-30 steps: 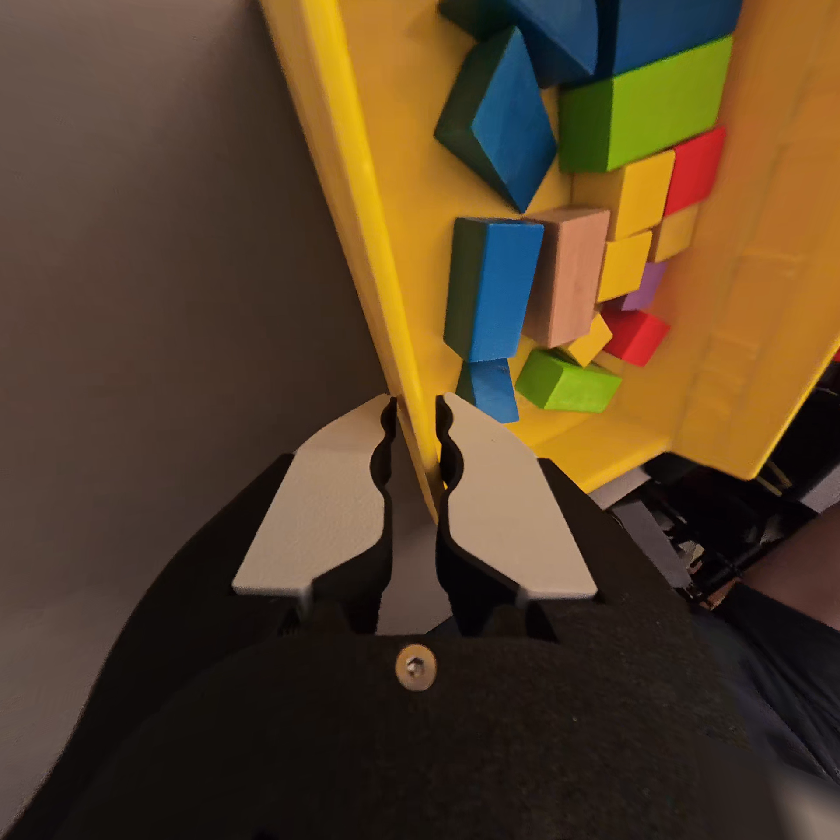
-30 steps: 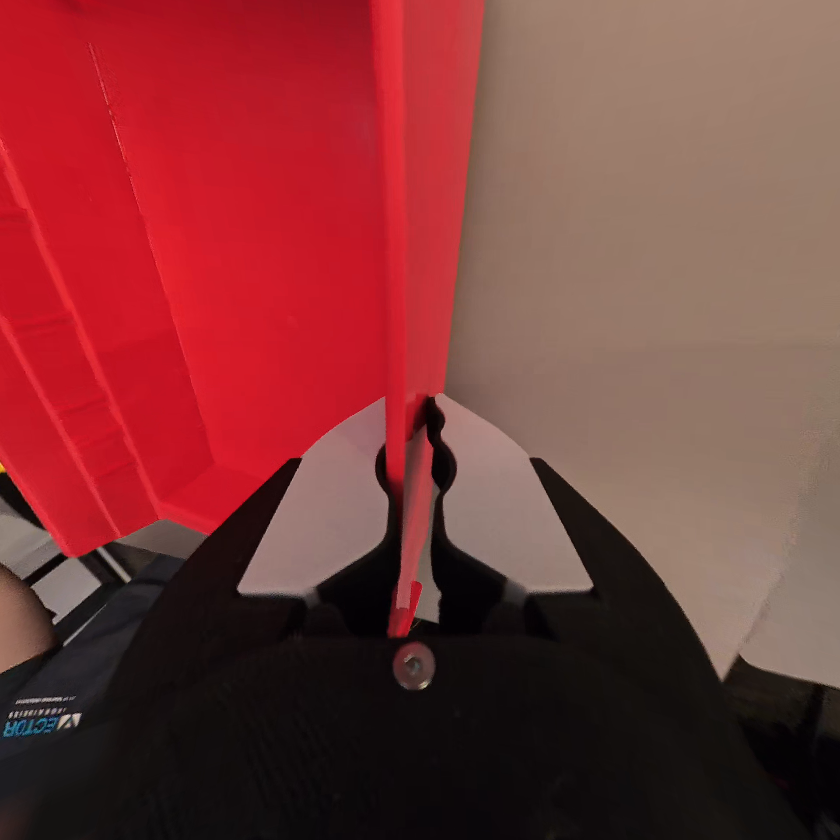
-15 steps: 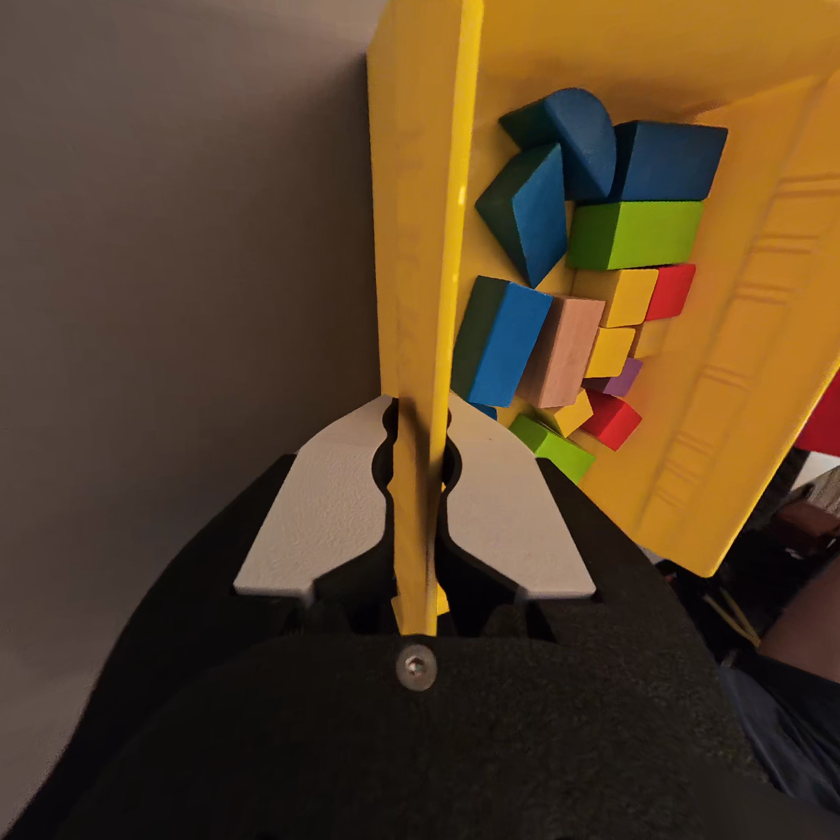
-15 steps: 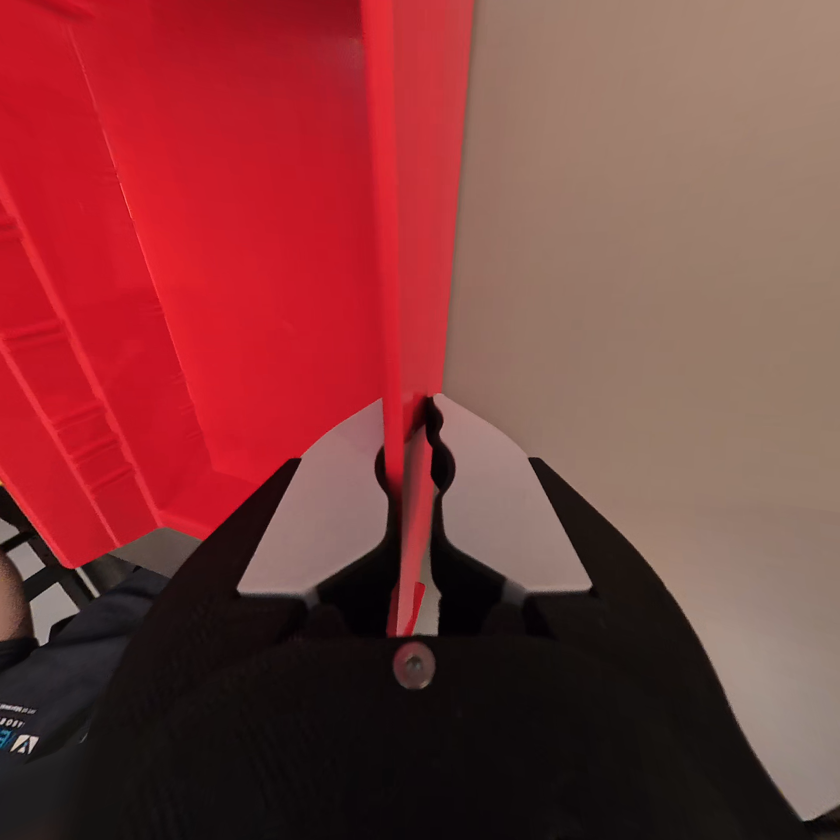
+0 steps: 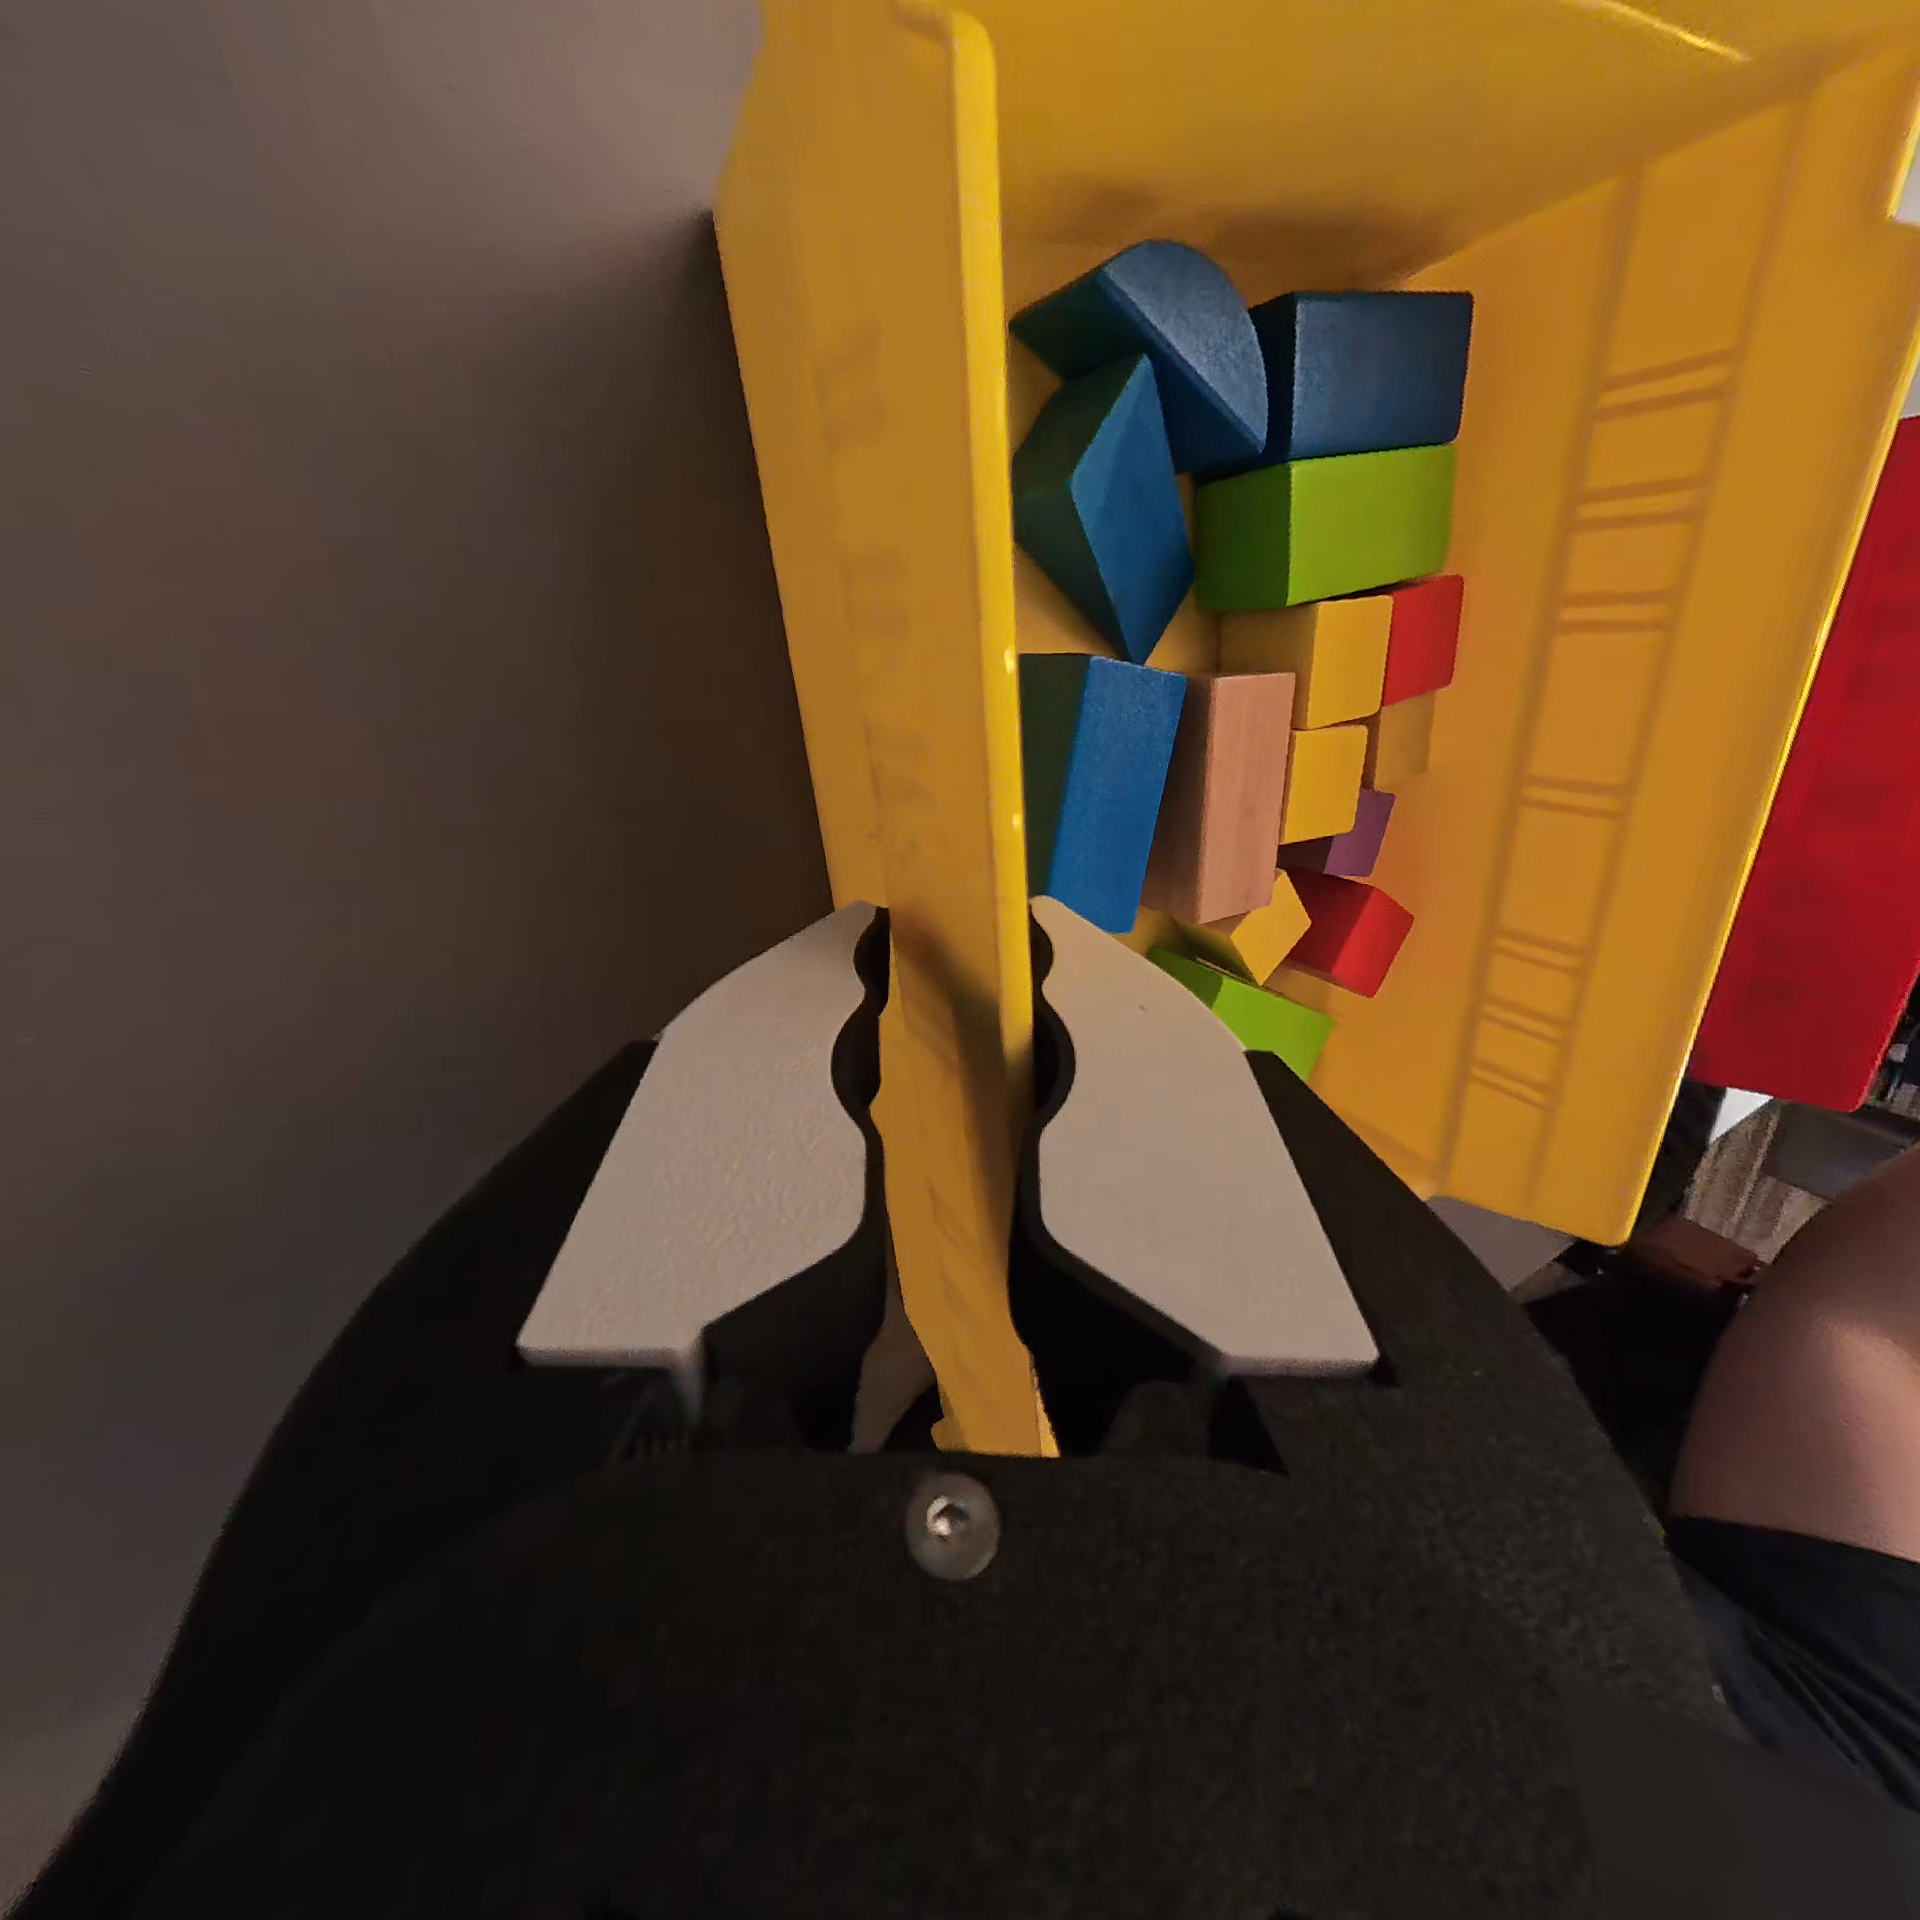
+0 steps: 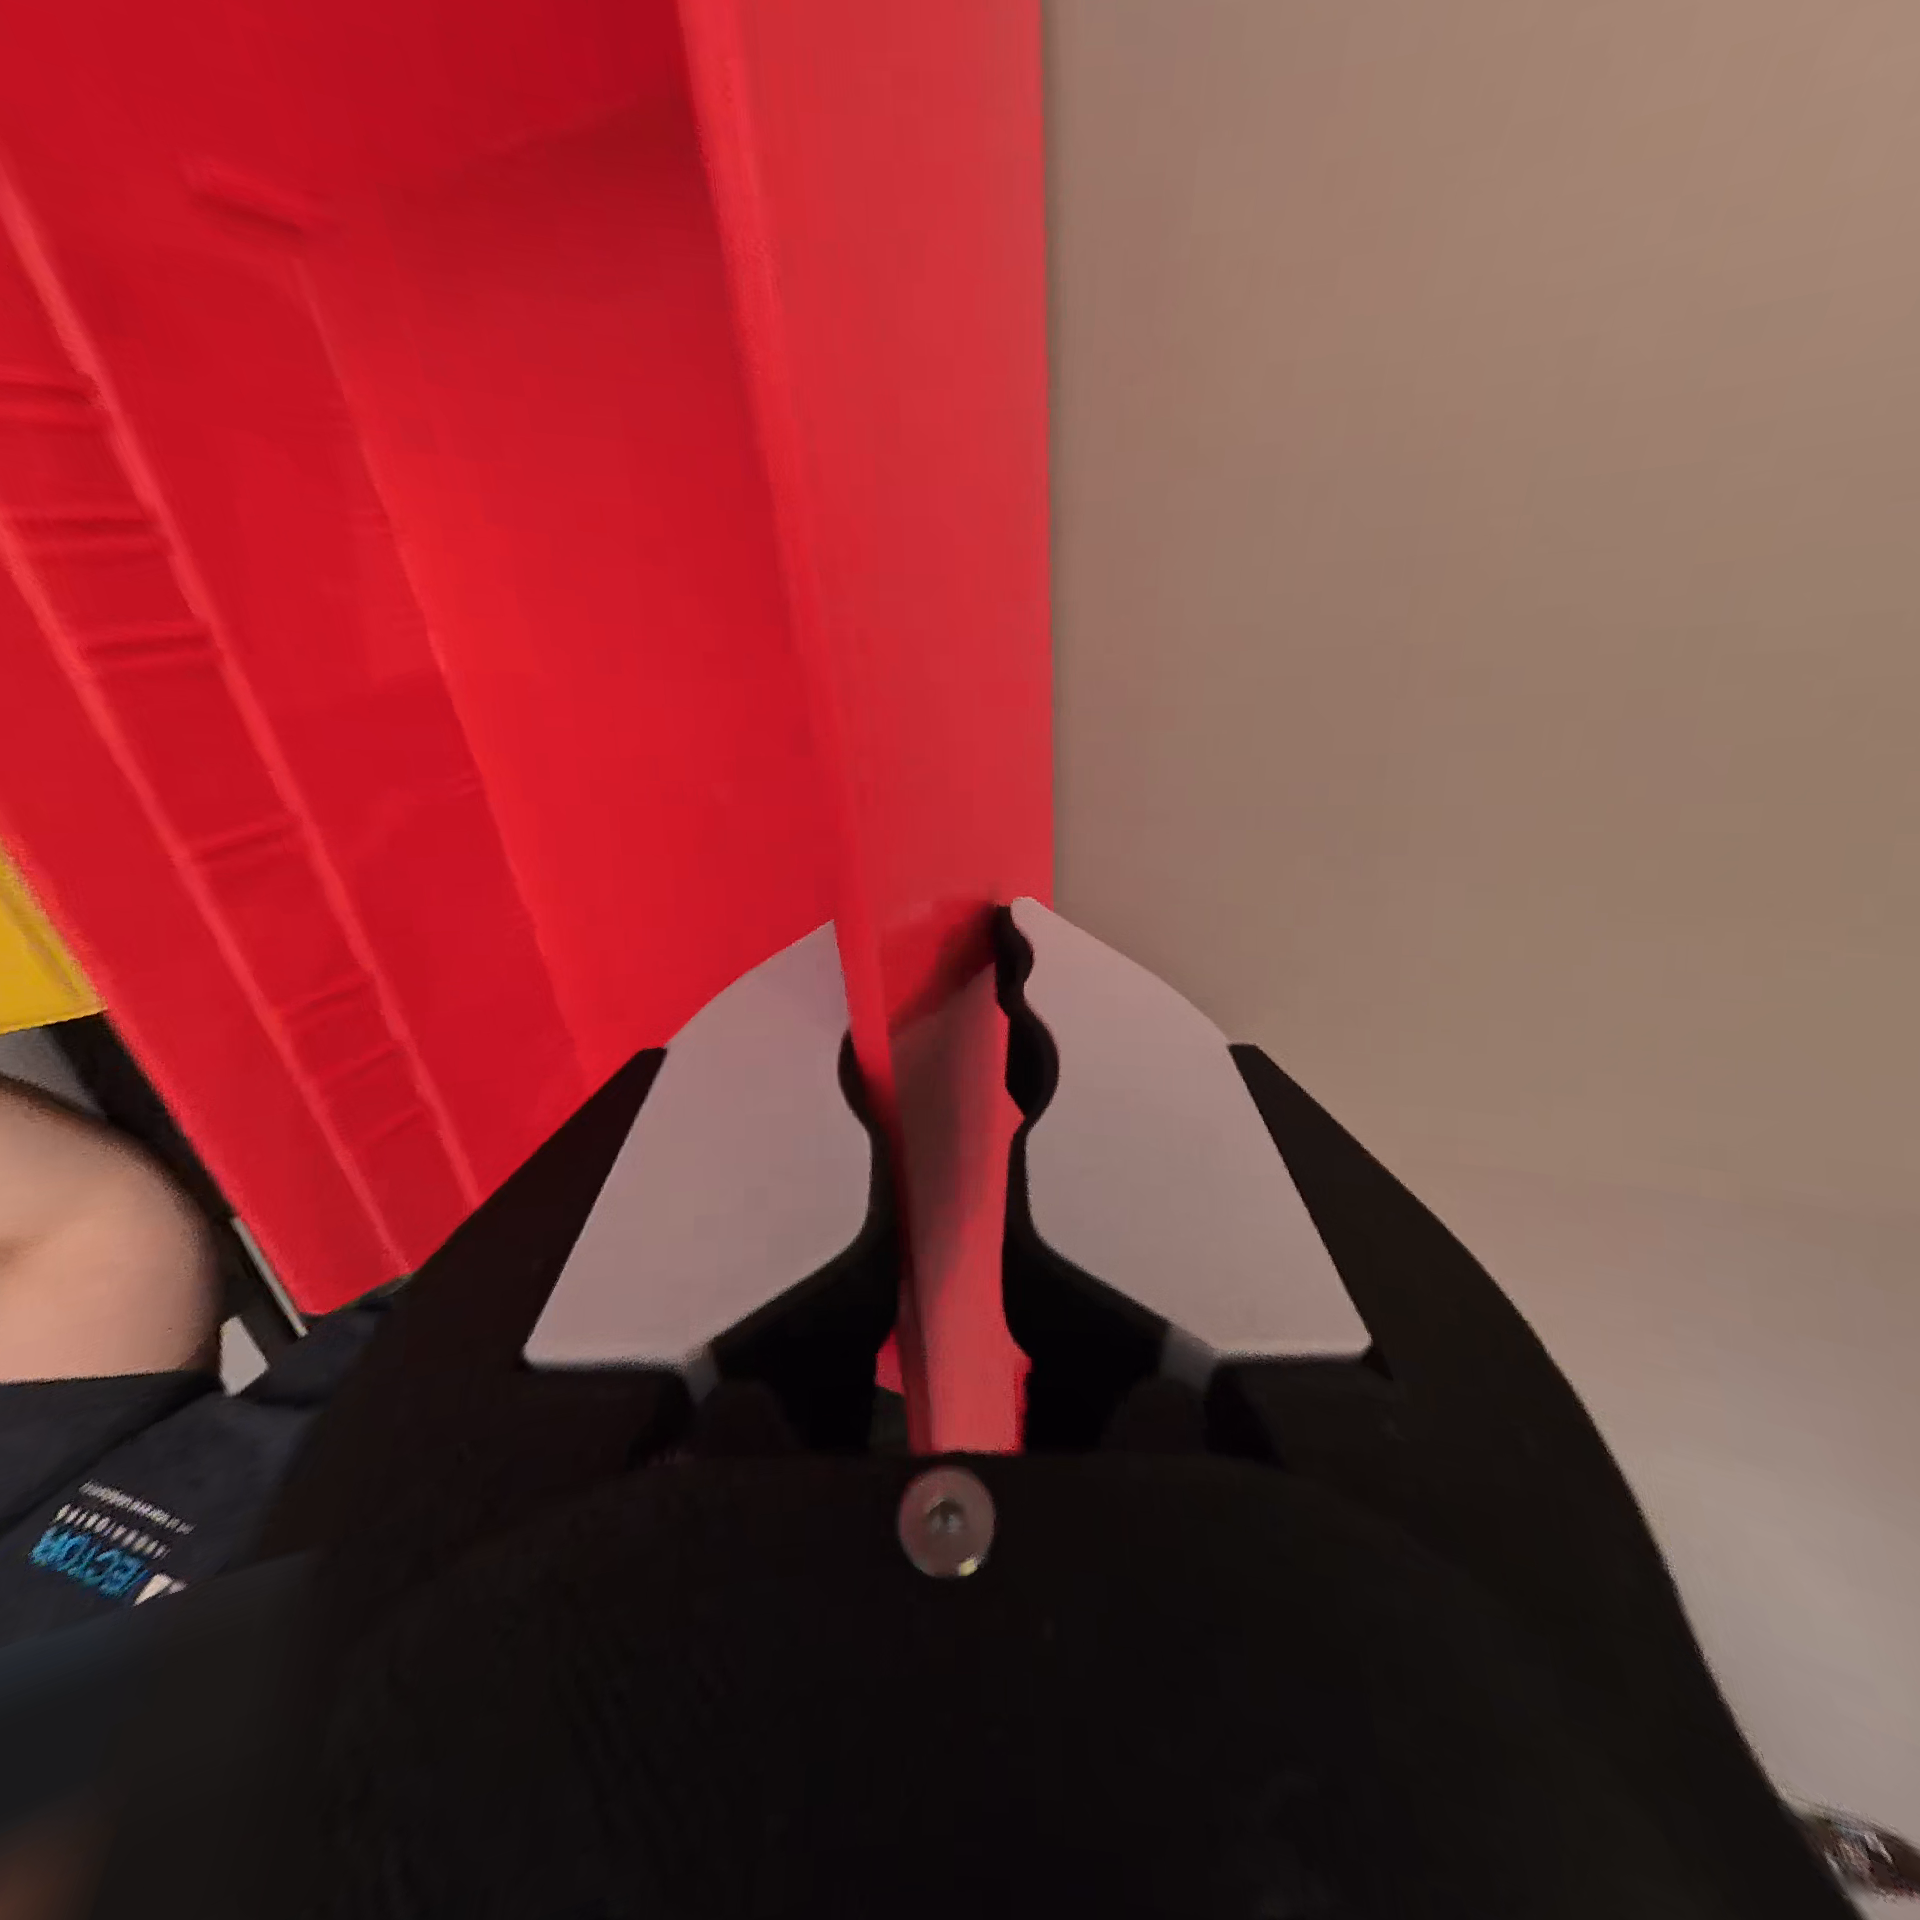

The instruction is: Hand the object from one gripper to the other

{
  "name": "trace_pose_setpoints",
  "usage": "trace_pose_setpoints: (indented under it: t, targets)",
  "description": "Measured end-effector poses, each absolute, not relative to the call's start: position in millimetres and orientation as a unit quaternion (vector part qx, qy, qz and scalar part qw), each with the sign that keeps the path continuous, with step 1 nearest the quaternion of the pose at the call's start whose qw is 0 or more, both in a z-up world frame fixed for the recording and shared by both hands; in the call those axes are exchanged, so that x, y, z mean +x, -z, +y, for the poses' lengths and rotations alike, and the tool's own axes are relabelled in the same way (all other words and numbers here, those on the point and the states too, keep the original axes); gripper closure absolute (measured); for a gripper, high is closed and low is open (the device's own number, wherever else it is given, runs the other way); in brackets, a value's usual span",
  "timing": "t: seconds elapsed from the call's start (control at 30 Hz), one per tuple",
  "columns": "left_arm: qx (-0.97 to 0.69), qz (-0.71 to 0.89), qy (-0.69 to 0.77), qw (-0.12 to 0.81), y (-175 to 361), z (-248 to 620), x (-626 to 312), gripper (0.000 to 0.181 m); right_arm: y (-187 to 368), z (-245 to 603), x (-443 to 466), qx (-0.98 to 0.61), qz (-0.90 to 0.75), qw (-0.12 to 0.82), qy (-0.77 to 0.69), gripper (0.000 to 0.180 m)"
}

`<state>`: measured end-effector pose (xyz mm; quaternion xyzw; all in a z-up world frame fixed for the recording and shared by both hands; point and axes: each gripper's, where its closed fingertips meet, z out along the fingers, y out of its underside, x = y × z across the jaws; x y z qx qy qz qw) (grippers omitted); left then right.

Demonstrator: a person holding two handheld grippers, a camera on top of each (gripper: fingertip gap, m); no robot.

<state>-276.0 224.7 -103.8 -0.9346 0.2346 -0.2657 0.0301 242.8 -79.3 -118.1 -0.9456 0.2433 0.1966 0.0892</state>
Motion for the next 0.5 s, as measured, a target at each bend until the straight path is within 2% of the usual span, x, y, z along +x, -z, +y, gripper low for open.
trace_pose_setpoints:
  t: [0.13, 0.27, 0.43, 0.5]
  targets:
    - [-0.937, 0.235, 0.255, 0.038, 104, 229, -285, 0.161, 86, -68, 260, -0.929, 0.247, 0.201, -0.187, 0.159]
    - [-0.946, 0.220, 0.233, 0.049, 104, 235, -301, 0.163, 23, -58, 280, -0.907, 0.232, 0.343, -0.082, 0.159]
    - [-0.952, 0.202, 0.220, 0.061, 104, 241, -317, 0.164, -88, -28, 235, -0.825, 0.090, 0.558, -0.004, 0.158]
    - [-0.951, 0.207, 0.220, 0.066, 104, 242, -319, 0.164, -115, -17, 207, -0.793, 0.035, 0.609, -0.003, 0.147]
